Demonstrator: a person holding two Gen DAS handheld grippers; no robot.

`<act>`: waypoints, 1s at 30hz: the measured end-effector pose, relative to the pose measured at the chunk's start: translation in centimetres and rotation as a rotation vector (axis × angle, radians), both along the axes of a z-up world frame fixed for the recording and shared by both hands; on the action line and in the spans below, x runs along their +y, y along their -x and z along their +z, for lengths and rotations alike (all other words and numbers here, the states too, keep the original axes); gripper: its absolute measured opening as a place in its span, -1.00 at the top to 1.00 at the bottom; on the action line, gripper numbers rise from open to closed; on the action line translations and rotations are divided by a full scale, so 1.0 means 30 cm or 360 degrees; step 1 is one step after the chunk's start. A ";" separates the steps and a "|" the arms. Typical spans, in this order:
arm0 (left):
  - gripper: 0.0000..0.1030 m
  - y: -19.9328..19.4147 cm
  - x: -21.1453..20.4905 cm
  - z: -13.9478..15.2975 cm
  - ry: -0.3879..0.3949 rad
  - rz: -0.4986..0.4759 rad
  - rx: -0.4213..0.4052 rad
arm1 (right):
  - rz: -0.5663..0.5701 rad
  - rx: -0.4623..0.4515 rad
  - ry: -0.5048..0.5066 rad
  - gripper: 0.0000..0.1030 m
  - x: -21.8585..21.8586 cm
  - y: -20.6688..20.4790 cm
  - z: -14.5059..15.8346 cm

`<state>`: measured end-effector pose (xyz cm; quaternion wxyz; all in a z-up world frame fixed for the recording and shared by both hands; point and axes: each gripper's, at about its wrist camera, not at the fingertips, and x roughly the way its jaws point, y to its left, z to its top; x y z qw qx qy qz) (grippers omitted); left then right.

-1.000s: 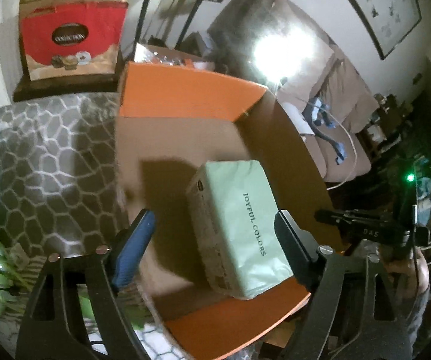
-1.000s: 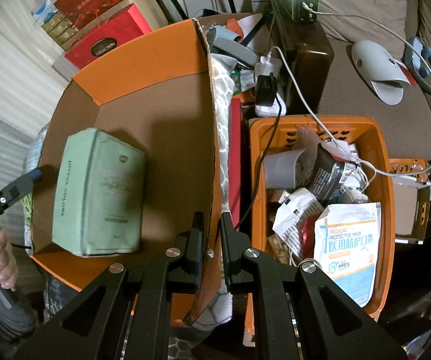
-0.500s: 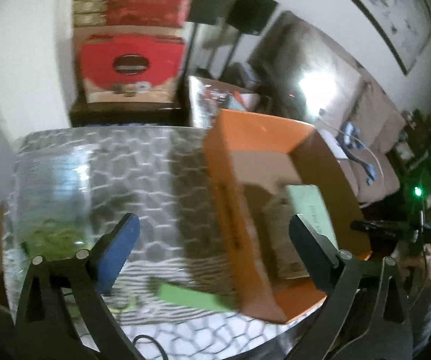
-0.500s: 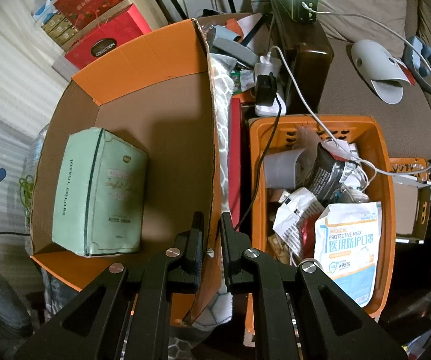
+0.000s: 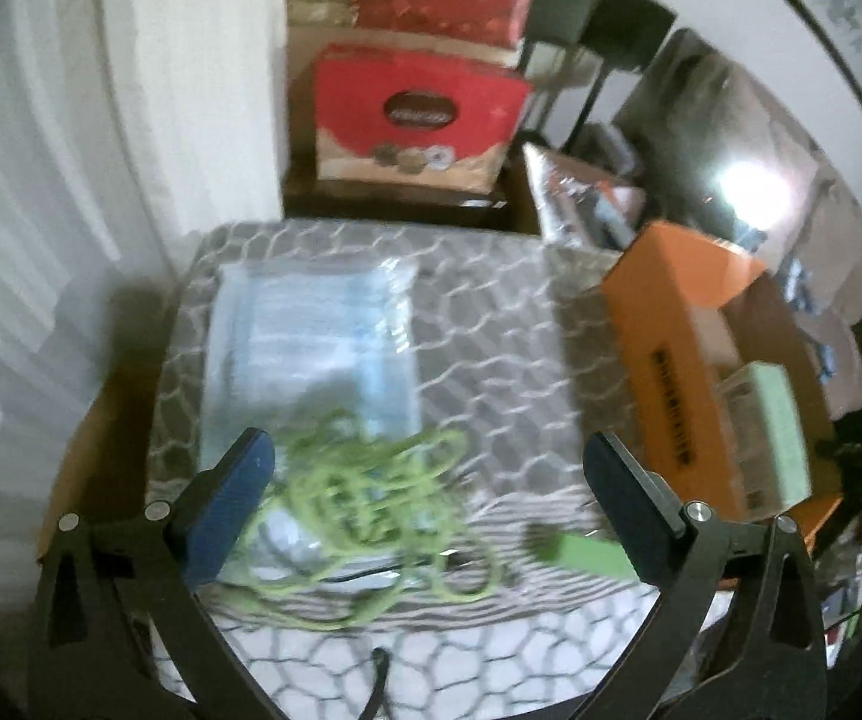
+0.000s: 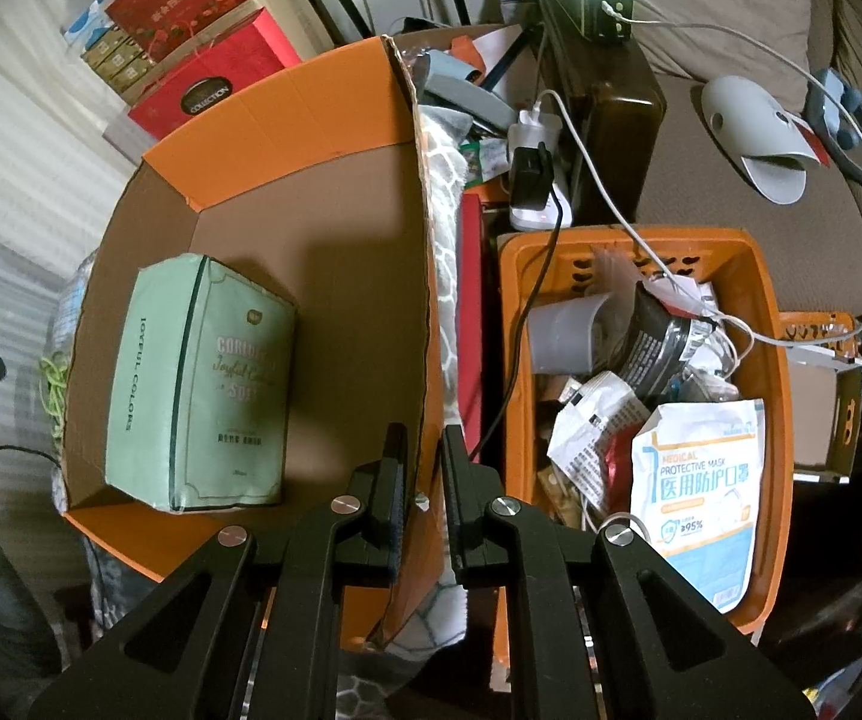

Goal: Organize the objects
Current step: 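Move the left tool back to the lime-green cable, then grasp the tangled lime-green cable with the left tool and lift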

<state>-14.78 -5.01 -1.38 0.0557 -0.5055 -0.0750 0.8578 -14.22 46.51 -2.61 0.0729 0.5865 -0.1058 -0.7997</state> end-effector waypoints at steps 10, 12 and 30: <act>-1.00 -0.006 -0.070 -0.159 0.0034 0.0056 -0.0164 | -0.0004 -0.0001 0.0001 0.77 -0.002 -0.007 -0.003; -0.99 0.002 -0.065 -0.181 0.0053 0.0050 -0.0188 | -0.0005 0.0000 0.0002 0.77 -0.002 -0.008 -0.005; 0.28 0.059 -0.005 -0.250 0.0030 -0.0017 -0.0248 | -0.0020 -0.0011 0.0014 0.76 -0.001 -0.006 -0.026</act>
